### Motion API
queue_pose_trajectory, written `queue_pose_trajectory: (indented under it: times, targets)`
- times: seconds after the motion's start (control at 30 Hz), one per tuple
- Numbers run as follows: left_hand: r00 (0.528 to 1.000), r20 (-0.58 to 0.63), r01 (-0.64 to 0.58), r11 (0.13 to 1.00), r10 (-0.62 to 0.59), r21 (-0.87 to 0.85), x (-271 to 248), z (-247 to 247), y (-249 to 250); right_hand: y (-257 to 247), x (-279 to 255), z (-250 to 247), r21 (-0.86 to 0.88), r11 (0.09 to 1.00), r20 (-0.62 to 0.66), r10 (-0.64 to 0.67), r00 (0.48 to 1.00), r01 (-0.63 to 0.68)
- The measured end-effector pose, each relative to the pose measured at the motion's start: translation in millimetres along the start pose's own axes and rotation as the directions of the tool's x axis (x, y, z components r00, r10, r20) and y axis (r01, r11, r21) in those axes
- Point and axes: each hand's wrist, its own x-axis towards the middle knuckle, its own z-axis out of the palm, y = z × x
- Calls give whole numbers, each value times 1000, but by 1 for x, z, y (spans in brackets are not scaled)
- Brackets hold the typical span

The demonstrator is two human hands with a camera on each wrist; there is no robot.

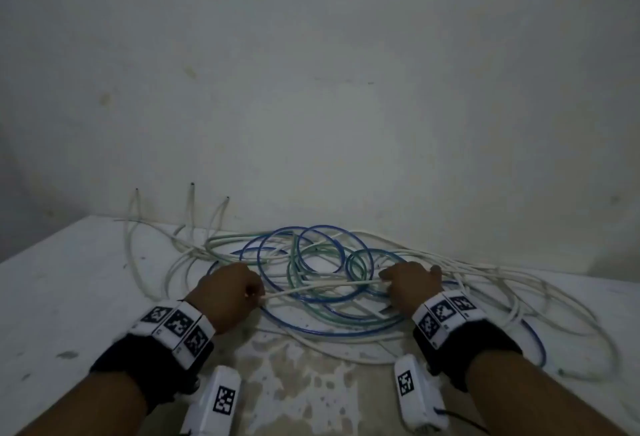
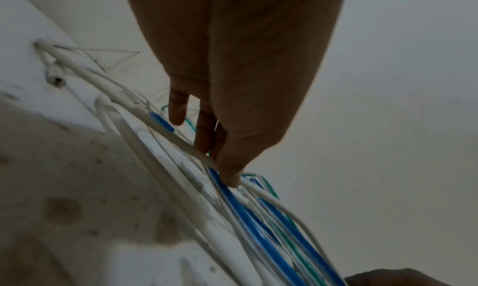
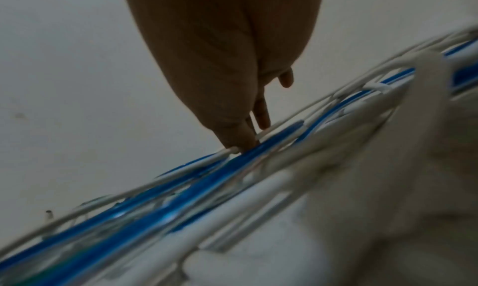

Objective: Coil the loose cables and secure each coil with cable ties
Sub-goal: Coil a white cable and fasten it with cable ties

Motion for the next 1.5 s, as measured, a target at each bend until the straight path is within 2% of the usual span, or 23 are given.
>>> queue_pose_trajectory:
  times: [0.1,0.2,0.33,0.4,0.47,0.57,0.6,0.67,0.73,0.8,0.87,0.9,0.93,1.0,1.03,1.13,1.2,1.23,1.27,1.3,1.37,1.43,1.5]
  targets:
    - [998,-55,-18,998,14,-64,0,-3,-2,6,4,-2,-72,997,-117,1,993,-9]
    - [983,-183,-39,984,6,-176,-2,-14,1,22,4,-12,-91,996,-244,-7,970,-16]
    - [895,-442,-55,969,-59,-239,-3,-43,0,61,-3,-36,-45,999,-424,-1,906,-20]
    - [843,-529,-51,963,-100,-263,-6,-62,-2,82,-11,-52,94,995,-533,36,845,17]
    - [820,-564,-61,964,-100,-260,-12,-80,0,99,-22,-69,201,972,-645,39,764,120]
    - [788,-613,-73,979,-59,-188,-22,-104,6,112,-48,-100,223,948,-782,36,623,225]
    - [766,-641,-68,984,-54,-163,-25,-112,9,114,-57,-108,227,943,-800,39,599,242]
    - [699,-707,-40,980,-112,-194,-31,-128,11,116,-76,-119,233,938,-804,37,594,256]
    - [626,-746,-6,955,-227,-296,-37,-144,14,117,-93,-120,276,932,-762,63,645,235]
    - [580,-745,12,918,-329,-396,-43,-156,18,117,-109,-115,356,912,-696,113,709,203]
    - [567,-722,15,881,-397,-472,-47,-160,22,114,-122,-108,403,896,-671,149,726,188]
    - [571,-704,11,862,-422,-508,-48,-159,24,111,-127,-106,412,890,-694,167,700,197]
    - [584,-681,-4,838,-442,-546,-48,-156,27,107,-131,-105,424,880,-734,194,651,216]
    - [646,-612,-50,774,-457,-632,-48,-147,37,97,-138,-107,485,832,-780,273,563,269]
    - [698,-558,-39,754,-449,-656,-49,-142,44,91,-142,-111,522,799,-781,307,544,298]
    - [854,-352,114,798,-383,-592,-51,-132,64,72,-155,-122,547,740,-796,315,518,391]
    - [890,-307,169,871,-336,-462,-56,-131,82,60,-164,-126,490,748,-836,256,486,448]
    - [885,-368,126,908,-285,-400,-58,-132,92,53,-168,-128,459,755,-851,222,475,469]
    - [863,-467,28,942,-192,-335,-61,-133,106,46,-172,-128,421,766,-866,181,466,486]
    - [816,-575,-106,961,-63,-255,-65,-135,121,38,-176,-128,378,779,-880,135,455,499]
    - [692,-692,-334,941,204,-56,-74,-139,150,22,-184,-128,279,803,-899,26,438,526]
    - [564,-709,-436,882,424,180,-83,-146,174,8,-192,-127,194,805,-900,-81,427,561]
    - [511,-656,-439,825,555,356,-91,-155,189,-2,-201,-124,138,791,-897,-155,414,596]
